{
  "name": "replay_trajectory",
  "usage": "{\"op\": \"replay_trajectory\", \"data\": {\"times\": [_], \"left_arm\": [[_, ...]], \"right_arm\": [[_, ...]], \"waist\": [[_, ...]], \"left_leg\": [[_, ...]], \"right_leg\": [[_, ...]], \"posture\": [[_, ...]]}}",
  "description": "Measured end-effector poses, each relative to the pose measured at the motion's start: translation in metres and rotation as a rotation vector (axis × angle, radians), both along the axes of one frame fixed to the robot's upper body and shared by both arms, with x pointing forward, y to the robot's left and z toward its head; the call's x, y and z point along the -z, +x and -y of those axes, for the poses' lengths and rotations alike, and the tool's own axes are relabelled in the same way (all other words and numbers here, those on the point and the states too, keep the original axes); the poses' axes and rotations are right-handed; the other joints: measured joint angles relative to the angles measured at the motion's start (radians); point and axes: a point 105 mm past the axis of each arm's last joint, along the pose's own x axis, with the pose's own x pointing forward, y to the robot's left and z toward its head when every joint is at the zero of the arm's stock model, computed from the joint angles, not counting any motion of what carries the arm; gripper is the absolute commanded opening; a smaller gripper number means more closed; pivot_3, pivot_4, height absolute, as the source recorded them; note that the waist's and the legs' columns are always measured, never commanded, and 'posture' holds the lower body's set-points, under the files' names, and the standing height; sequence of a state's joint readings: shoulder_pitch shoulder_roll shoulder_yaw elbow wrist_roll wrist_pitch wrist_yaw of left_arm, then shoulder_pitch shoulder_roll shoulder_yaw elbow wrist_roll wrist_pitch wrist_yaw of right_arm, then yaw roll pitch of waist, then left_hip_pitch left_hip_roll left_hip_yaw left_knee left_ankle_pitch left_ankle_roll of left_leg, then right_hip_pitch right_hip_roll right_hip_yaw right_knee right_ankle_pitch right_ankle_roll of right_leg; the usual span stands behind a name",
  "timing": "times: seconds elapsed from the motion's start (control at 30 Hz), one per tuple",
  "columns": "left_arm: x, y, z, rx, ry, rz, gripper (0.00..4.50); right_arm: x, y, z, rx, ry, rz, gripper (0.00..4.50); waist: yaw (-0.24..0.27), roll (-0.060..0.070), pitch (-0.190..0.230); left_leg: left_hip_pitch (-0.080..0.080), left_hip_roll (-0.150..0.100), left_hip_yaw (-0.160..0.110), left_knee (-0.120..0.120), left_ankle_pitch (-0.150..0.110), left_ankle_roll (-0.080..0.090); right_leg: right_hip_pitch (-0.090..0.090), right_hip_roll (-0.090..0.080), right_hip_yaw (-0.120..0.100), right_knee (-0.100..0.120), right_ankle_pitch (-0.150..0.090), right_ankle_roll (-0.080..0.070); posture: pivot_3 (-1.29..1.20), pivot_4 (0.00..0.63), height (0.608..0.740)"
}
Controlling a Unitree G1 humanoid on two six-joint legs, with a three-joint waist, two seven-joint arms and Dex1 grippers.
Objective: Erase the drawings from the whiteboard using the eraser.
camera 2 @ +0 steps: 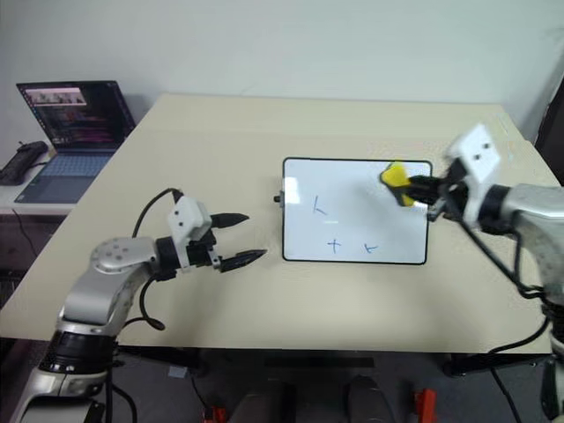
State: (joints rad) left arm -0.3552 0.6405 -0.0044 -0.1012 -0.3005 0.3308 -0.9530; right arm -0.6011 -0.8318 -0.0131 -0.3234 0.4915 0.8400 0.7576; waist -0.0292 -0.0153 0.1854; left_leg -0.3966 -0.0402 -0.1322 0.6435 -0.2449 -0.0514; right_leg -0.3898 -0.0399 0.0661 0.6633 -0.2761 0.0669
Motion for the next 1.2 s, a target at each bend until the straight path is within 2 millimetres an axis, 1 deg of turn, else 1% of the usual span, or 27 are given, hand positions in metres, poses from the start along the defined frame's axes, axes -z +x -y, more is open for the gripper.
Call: {"op": "replay_trajectory", "data": {"times": [0.1,0.17,0.2,0.3,0.43,0.57,0.67,0.73,0.77,0.8,0.83,0.87,0.93,1.0,1.07,1.2], "left_arm": [[0.002,-0.004,0.003,0.013,0.006,-0.002,4.50],[0.005,-0.005,0.002,0.010,0.009,-0.013,4.50],[0.006,-0.005,0.001,0.008,0.010,-0.017,4.50],[0.004,-0.006,0.001,0.007,0.006,-0.019,4.50],[0.002,-0.006,0.000,0.005,0.006,-0.010,4.50],[0.001,-0.006,0.001,0.007,0.006,-0.008,4.50],[0.001,-0.006,0.004,0.017,0.006,-0.007,4.50],[0.001,-0.006,0.005,0.020,0.004,-0.008,4.50],[0.001,-0.006,0.005,0.023,0.004,-0.008,4.50],[0.001,-0.006,0.005,0.024,0.004,-0.009,4.50],[0.001,-0.006,0.005,0.025,0.005,-0.009,4.50],[0.000,-0.005,0.007,0.032,0.005,-0.009,4.50],[0.001,-0.004,0.010,0.047,0.004,-0.016,4.50],[0.003,-0.005,0.012,0.058,0.005,-0.024,4.50],[0.004,-0.005,0.013,0.063,0.006,-0.030,4.50],[0.007,-0.006,0.013,0.067,0.012,-0.052,4.50]], "right_arm": [[0.005,0.006,-0.033,-0.060,-0.026,0.025,0.01],[0.003,0.014,-0.045,-0.054,-0.070,0.080,0.01],[0.002,0.019,-0.046,-0.036,-0.092,0.098,0.01],[0.003,0.030,-0.040,0.004,-0.124,0.115,0.01],[0.005,0.038,-0.026,0.047,-0.167,0.140,0.01],[0.006,0.037,-0.023,0.038,-0.185,0.139,0.01],[0.011,0.033,-0.015,0.033,-0.192,0.109,0.01],[0.009,0.026,-0.007,0.025,-0.185,0.092,0.36],[0.005,0.021,-0.004,0.013,-0.177,0.083,0.61],[0.000,0.015,-0.003,-0.009,-0.166,0.078,0.99],[-0.002,0.013,-0.004,-0.020,-0.165,0.079,1.22],[-0.003,0.004,-0.008,-0.066,-0.153,0.059,1.53],[-0.001,-0.021,-0.034,-0.227,-0.140,0.032,2.26],[0.006,-0.032,-0.054,-0.311,-0.143,0.024,2.88],[0.024,-0.036,-0.069,-0.351,-0.153,-0.013,2.88],[0.051,-0.034,-0.082,-0.355,-0.215,-0.039,2.88]], "waist": [[-0.001,0.000,0.000],[-0.003,0.000,0.000],[-0.003,0.000,0.000],[0.002,0.000,0.000],[0.001,0.000,0.000],[-0.002,0.000,0.000],[-0.002,0.000,0.000],[-0.002,0.000,0.000],[-0.002,0.000,0.000],[-0.002,0.000,0.000],[-0.002,0.000,0.000],[-0.003,0.000,0.000],[-0.006,0.000,0.000],[-0.012,0.000,0.000],[-0.011,0.000,0.000],[-0.006,0.000,0.000]], "left_leg": [[-0.001,0.000,-0.001,-0.001,0.000,0.000],[-0.002,0.000,-0.001,-0.001,0.000,0.000],[-0.002,0.000,0.000,-0.001,0.000,0.000],[-0.003,0.000,-0.001,-0.001,0.000,0.000],[-0.003,-0.001,-0.001,-0.001,0.000,0.000],[-0.003,0.000,-0.001,-0.001,0.000,0.000],[-0.003,0.000,-0.001,-0.001,0.000,0.000],[-0.003,0.000,-0.001,-0.001,0.000,0.000],[-0.003,0.000,-0.001,-0.001,0.000,0.000],[-0.003,0.000,-0.001,-0.001,0.000,0.000],[-0.003,0.000,-0.001,-0.001,0.000,0.000],[-0.003,0.000,-0.001,-0.001,0.000,0.000],[-0.002,0.001,-0.001,-0.001,0.000,0.000],[-0.002,0.001,-0.001,0.000,0.000,0.000],[-0.001,0.000,-0.001,0.000,0.000,0.000],[-0.001,0.000,-0.001,0.001,0.000,0.000]], "right_leg": [[-0.002,0.000,0.000,0.000,0.000,0.000],[-0.003,0.000,0.000,0.000,0.000,0.000],[-0.003,0.000,-0.001,0.000,0.000,0.000],[-0.003,0.000,-0.002,0.000,0.000,0.000],[-0.003,0.000,-0.002,0.000,0.000,0.000],[-0.003,0.000,-0.002,0.000,0.000,0.000],[-0.003,0.000,-0.001,0.000,0.000,0.000],[-0.003,0.000,-0.002,0.000,0.000,0.000],[-0.003,0.000,-0.002,0.000,0.000,0.000],[-0.003,0.000,-0.002,0.000,0.000,0.000],[-0.003,0.000,-0.002,0.000,0.000,0.000],[-0.003,0.000,-0.002,0.001,0.000,0.000],[-0.003,0.001,-0.002,0.001,0.000,0.000],[-0.002,0.001,-0.002,0.001,0.000,0.000],[-0.002,0.001,-0.002,0.001,0.000,0.000],[-0.002,0.000,-0.002,0.001,0.000,0.000]], "posture": [[0.00,0.150,0.740],[0.00,0.150,0.740],[0.00,0.150,0.740],[0.00,0.150,0.740],[0.00,0.150,0.740],[0.00,0.150,0.740],[0.00,0.150,0.740],[0.00,0.150,0.740],[0.00,0.150,0.740],[0.00,0.150,0.740],[0.00,0.150,0.740],[0.00,0.150,0.740],[0.00,0.150,0.740],[0.00,0.150,0.740],[0.00,0.150,0.740],[0.00,0.150,0.740]]}}
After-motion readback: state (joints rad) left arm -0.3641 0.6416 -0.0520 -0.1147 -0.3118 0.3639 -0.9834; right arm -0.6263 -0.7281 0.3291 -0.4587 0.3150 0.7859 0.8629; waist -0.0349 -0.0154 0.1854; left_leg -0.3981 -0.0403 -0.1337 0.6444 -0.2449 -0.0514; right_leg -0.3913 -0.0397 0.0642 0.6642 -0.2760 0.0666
